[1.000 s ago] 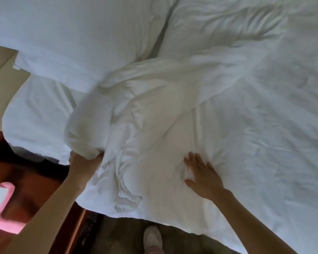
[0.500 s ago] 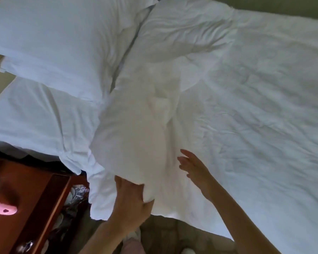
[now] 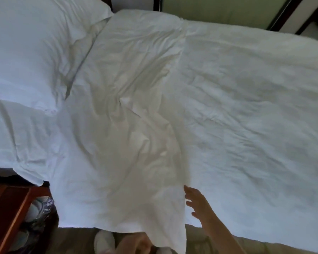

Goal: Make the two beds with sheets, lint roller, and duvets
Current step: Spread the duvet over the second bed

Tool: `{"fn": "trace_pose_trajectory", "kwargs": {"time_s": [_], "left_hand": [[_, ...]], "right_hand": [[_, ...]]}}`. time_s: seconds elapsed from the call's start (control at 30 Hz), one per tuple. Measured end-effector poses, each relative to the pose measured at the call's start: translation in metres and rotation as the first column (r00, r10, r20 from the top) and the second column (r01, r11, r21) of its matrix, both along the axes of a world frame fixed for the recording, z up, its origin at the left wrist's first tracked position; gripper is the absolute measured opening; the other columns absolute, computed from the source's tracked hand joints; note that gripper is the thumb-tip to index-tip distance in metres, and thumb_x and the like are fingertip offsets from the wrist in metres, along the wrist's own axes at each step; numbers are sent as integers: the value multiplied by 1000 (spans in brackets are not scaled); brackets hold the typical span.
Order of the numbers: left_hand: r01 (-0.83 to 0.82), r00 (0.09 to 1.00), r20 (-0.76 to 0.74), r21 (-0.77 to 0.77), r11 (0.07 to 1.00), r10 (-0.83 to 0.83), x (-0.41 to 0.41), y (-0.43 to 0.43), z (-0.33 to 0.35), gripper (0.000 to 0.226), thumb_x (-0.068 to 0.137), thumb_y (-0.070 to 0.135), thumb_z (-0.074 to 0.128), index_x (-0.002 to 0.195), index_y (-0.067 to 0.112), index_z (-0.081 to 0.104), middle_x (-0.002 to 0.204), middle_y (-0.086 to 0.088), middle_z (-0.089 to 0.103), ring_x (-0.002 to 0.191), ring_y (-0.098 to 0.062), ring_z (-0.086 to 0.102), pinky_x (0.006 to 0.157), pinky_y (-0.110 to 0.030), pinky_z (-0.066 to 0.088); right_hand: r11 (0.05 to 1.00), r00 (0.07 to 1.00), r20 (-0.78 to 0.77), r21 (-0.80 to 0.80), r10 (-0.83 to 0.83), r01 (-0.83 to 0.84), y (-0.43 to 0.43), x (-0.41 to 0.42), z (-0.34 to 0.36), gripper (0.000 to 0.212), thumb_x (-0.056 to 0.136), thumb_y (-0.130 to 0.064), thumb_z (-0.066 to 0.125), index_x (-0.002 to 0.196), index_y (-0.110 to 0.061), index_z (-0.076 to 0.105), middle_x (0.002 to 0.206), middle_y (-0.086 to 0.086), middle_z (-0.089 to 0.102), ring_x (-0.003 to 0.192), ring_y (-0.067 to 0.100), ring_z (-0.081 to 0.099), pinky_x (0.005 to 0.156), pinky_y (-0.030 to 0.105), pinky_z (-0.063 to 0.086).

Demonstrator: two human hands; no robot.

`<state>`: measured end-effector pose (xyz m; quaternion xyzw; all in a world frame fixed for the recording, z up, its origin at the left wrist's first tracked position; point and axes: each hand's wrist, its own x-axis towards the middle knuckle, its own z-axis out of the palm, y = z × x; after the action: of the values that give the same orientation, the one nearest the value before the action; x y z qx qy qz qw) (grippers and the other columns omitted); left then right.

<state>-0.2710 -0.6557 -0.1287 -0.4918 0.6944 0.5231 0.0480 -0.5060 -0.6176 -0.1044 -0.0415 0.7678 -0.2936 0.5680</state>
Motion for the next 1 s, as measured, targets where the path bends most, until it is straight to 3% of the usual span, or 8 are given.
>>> {"fn": "trace_pose_trajectory", "kwargs": {"time_s": [0.13,0.2,0.27,0.37,0.63,0.73,0.9,1.0], "left_hand": [[-455,879,-10,-312,834,476,30,-51,-9,24,83,-1,64,75,22,60,83,-6,67,72,7,61,61,-2,42],[-542,808,-29,-428,723,589,49,-92,-4,14,86,-1,61,95,10,60,105,-18,58,86,-10,64,72,-7,43],[-544,780,37,-453,706,625,71,-128,-7,33,87,5,62,119,2,55,126,-25,46,116,-36,49,97,-36,41],[-567,733,160,-395,723,662,99,-177,-17,65,88,17,65,143,3,34,145,-25,32,137,-36,25,109,-50,27],[-769,636,82,-15,639,768,125,-215,-57,84,85,24,70,149,16,16,146,-12,35,125,-31,42,103,-41,34],[-736,672,79,-31,676,736,124,-216,-59,87,80,22,75,146,12,19,142,-17,38,123,-33,44,102,-40,36],[-695,663,166,-226,682,730,131,-232,-63,105,58,39,89,140,8,32,136,-22,40,123,-40,42,102,-49,40],[-701,691,146,-107,705,708,145,-238,-63,91,62,44,85,132,3,43,122,-14,54,108,-34,53,94,-42,45]], "right_hand": [[989,978,-201,-124,57,-83,-12,13,-11,66,88,-40,62,142,-16,32,123,2,52,102,17,51,86,26,40],[984,966,-256,-161,36,-79,-23,16,-20,72,85,-40,65,143,-16,29,125,1,53,106,20,55,85,26,45],[981,957,-284,-192,-59,4,-42,18,-29,74,82,-42,67,142,-14,34,130,5,55,111,24,57,91,32,48],[964,881,-410,-214,-236,158,-78,22,-44,69,82,-43,68,136,-8,42,129,9,56,116,29,55,96,37,45],[835,855,-245,-450,-457,317,-26,40,9,18,94,-28,54,90,-14,67,71,-1,70,65,16,64,51,24,49],[886,809,-372,-280,-455,369,0,30,-10,21,94,-23,55,92,-5,64,88,18,64,73,25,54,61,26,44],[995,907,-411,9,-91,103,-16,30,-64,36,95,-20,55,121,4,58,122,28,56,115,38,52,98,41,38],[977,878,-432,-43,-208,210,-19,33,-74,45,85,-40,65,104,1,59,103,23,61,96,37,57,89,46,43]]}}
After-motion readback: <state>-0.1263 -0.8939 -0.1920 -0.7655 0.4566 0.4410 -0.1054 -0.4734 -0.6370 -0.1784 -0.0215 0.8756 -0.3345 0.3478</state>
